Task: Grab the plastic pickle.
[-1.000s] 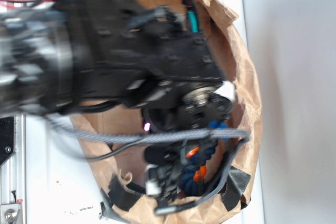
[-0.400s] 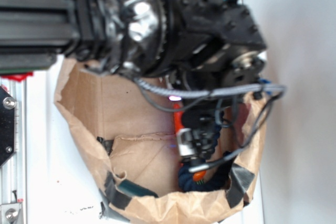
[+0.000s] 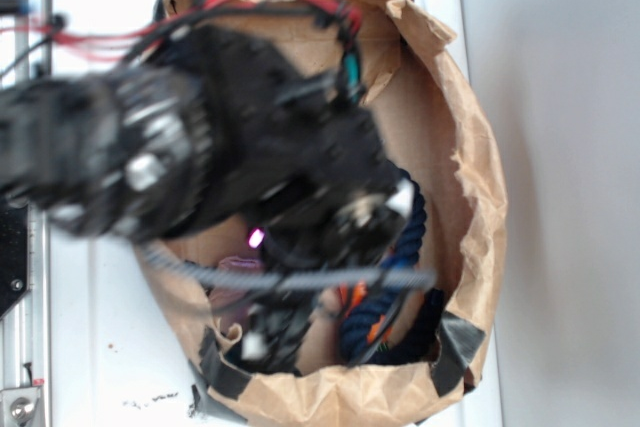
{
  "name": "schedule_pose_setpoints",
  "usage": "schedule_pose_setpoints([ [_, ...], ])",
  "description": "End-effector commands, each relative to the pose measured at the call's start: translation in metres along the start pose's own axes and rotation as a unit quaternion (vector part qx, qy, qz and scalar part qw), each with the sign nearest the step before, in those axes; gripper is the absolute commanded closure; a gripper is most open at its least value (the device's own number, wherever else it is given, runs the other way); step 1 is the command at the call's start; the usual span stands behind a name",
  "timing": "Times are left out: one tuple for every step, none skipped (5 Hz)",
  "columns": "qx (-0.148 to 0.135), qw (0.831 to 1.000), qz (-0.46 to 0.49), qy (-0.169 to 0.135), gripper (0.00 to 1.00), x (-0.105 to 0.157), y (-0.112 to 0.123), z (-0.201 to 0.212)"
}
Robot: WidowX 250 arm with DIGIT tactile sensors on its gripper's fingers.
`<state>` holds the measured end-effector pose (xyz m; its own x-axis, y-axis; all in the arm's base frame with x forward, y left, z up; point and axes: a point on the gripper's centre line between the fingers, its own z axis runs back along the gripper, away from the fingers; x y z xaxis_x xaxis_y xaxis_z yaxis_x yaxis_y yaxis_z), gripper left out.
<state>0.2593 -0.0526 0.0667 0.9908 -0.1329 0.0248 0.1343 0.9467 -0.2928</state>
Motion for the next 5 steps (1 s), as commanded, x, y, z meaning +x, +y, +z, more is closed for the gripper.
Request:
schedule_pose_setpoints([
  [-0.036, 0.999, -0.023, -0.007, 0.0, -0.005, -0.036, 0.017],
  [-0.027, 0.999, -0.022, 0.006, 0.0, -0.004, -0.044, 0.002],
  [-0.04, 0.997, -0.047, 0.037, 0.0, -0.014, -0.051, -0.01],
  [-0.051, 0.995, -0.067, 0.048, 0.0, -0.024, -0.055, -0.005],
  [-0.059, 0.993, -0.086, 0.056, 0.0, -0.032, -0.056, -0.004],
])
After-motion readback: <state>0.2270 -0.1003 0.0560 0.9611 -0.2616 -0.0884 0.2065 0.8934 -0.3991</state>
